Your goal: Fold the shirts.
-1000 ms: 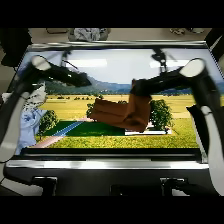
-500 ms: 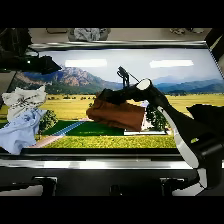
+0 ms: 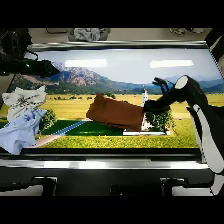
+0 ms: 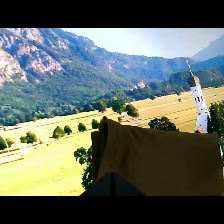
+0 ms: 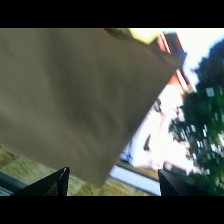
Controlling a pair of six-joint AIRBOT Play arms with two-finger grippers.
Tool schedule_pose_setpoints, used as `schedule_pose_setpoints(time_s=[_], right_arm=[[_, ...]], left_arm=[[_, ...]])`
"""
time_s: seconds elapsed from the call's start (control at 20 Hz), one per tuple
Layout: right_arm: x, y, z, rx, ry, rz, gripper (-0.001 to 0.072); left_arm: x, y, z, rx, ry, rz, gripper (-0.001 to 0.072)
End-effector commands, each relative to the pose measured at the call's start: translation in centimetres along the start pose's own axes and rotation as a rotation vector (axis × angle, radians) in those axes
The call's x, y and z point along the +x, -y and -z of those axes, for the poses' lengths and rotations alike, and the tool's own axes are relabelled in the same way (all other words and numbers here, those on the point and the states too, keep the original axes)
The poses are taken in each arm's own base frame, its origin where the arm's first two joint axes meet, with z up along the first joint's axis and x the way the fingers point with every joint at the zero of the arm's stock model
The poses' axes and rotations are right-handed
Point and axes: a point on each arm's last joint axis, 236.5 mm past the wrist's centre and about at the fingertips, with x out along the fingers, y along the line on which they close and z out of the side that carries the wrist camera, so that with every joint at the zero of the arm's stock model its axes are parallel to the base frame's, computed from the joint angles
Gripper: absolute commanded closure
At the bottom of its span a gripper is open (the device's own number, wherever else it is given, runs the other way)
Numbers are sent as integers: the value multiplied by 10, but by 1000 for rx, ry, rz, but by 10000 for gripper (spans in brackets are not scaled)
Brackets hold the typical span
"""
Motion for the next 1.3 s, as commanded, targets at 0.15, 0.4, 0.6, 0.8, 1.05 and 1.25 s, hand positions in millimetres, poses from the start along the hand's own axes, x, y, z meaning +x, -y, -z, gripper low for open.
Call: schedule_pose_setpoints(time_s=[0.15, 0.4, 0.6, 0.8, 1.05, 1.25], right_arm=[[71, -13, 8, 205, 98, -213, 85], [62, -35, -27, 173, 237, -322, 674], [-31, -31, -57, -31, 377, -328, 675], [-160, 46, -55, 63, 504, -170, 675], [-279, 125, -17, 197, 666, -9, 675], [-335, 174, 11, 335, 798, 72, 675]], left_arm=[[0, 3, 4, -4, -17, 15, 678], [3, 13, 6, 7, -24, 33, 678], [4, 12, 6, 7, -25, 32, 678], [6, 11, 7, 5, -30, 33, 677], [7, 10, 7, 23, -31, 33, 677], [7, 11, 7, 33, -31, 33, 677]])
